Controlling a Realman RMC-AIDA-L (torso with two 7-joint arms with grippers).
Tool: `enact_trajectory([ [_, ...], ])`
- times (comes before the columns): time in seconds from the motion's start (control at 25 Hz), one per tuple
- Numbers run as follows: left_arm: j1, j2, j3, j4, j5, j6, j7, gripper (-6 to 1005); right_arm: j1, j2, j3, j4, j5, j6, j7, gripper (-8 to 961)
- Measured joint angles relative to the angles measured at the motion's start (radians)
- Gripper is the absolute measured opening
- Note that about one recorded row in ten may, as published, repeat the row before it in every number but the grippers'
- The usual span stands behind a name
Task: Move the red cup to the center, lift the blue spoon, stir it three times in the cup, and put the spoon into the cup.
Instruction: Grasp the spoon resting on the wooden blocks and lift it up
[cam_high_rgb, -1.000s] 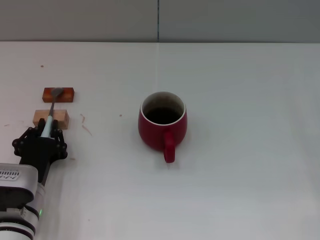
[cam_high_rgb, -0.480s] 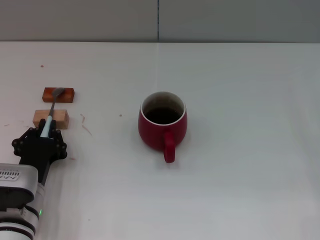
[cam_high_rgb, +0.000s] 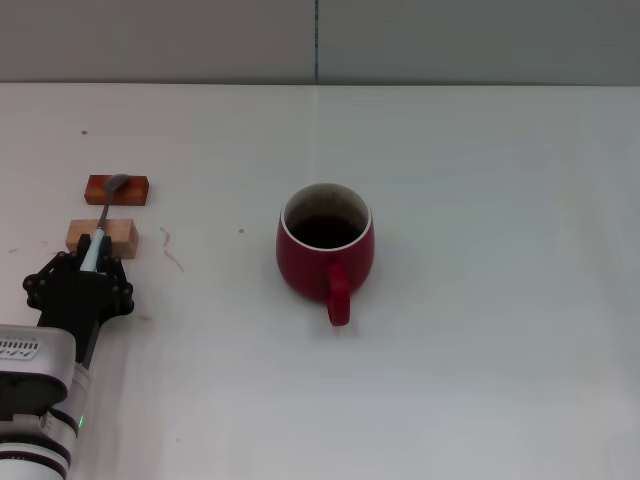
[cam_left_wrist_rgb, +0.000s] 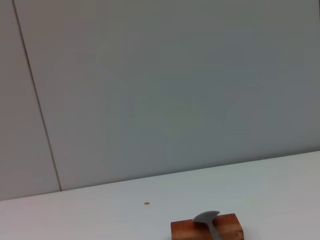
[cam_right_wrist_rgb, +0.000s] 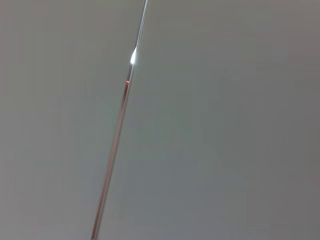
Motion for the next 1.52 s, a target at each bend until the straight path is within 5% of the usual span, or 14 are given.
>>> enact_trajectory([
  [1.52, 0.032, 0.003, -0.054, -0.014, 0.08, 0.026, -0.011, 163, 0.0, 0.008, 0.0, -0.002, 0.0, -0.001, 0.0, 649],
])
